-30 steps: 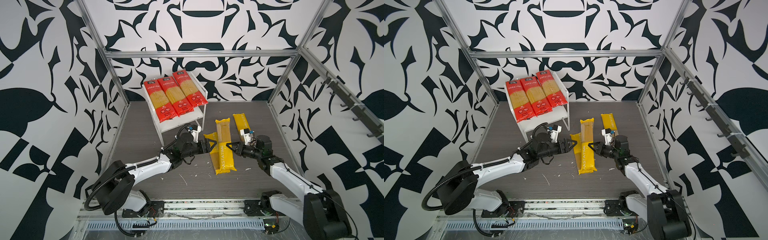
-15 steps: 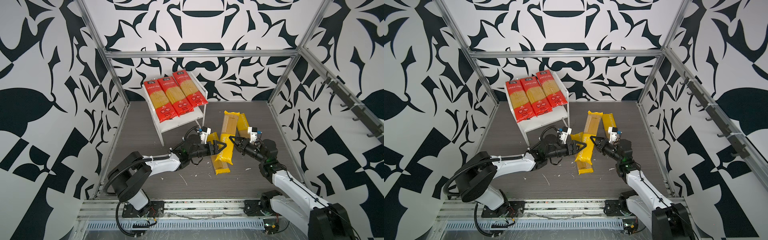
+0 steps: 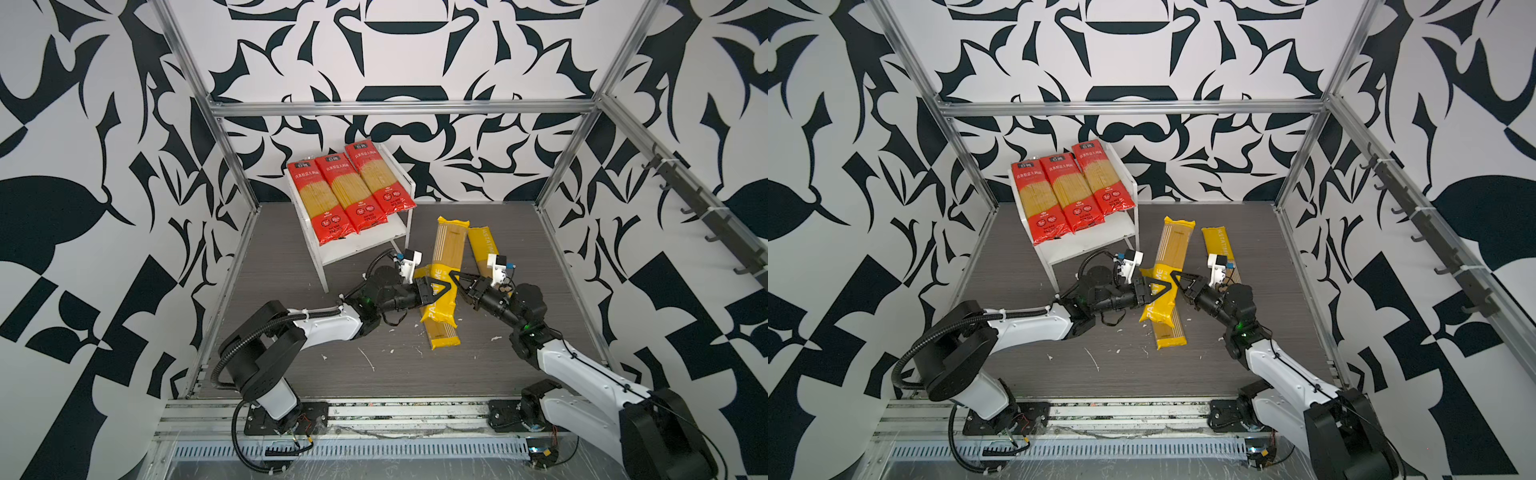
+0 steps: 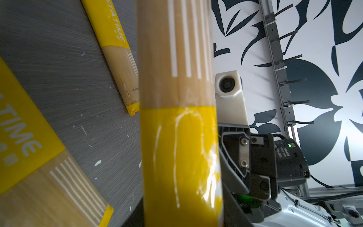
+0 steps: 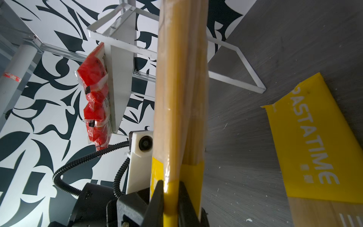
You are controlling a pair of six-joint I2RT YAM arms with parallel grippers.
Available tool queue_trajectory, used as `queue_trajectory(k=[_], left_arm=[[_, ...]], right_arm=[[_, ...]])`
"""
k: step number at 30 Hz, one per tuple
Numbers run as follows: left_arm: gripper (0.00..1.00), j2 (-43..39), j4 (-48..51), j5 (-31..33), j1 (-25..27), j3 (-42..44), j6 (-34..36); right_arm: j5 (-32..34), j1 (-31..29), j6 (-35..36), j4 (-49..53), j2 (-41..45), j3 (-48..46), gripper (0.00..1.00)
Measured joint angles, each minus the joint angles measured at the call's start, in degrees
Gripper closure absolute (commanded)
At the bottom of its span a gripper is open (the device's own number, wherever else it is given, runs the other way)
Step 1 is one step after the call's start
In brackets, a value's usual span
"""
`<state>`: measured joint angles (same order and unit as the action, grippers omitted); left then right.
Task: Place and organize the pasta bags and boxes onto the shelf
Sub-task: 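Tilt the yellow pack down with the left gripper while the right gripper holds it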
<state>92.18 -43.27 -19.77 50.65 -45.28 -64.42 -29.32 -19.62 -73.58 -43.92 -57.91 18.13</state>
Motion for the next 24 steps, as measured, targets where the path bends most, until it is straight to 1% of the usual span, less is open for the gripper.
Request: queue_trajectory(k=[3,6,8,10,12,14,16,18,21,24], left_arm=[[0.79,-1.4,3.1,-0.3,-0.6,0.0,1.3],[0.82,-4.2,9.6,-1.2,-1.3,0.0,4.9],[0.84,-7.0,16.4,-1.2,-1.6,-0.3,9.0],[0.85,-9.5,24.0,-1.0,-1.6,-1.0,14.3],[0.85,-11.6,32.1,-0.5,-1.6,-2.2,20.3],[0.85,-13.0,39.5,-0.2,-1.6,-3.1,26.4],[0.85,-14.2,45.7,-0.3,-1.6,-3.3,32.2],[0.85,-15.5,50.4,-1.0,-1.7,-3.3,36.9],[0.86,-18.1,55.7,-2.5,-2.0,-3.3,43.1],[0.88,-20.9,57.7,-4.7,-3.0,-3.3,47.6]], right_arm=[[-1.2,0.0,-0.4,-1.8,-0.8,0.0,0.62],[-3.6,0.3,-0.2,-1.6,-0.7,0.0,0.54],[-5.4,0.8,1.3,1.6,0.7,0.0,0.5],[-6.4,1.3,5.0,8.3,3.7,0.7,0.48],[-6.2,1.7,11.9,20.5,7.7,4.0,0.44],[-5.1,1.9,20.1,32.4,10.5,9.5,0.4],[-3.9,1.9,28.3,42.4,11.7,16.1,0.35],[-3.0,2.0,36.0,50.5,11.1,22.3,0.33],[-2.5,2.1,44.8,58.5,7.7,28.3,0.29],[-3.3,2.4,50.1,63.2,3.2,30.6,0.24]])
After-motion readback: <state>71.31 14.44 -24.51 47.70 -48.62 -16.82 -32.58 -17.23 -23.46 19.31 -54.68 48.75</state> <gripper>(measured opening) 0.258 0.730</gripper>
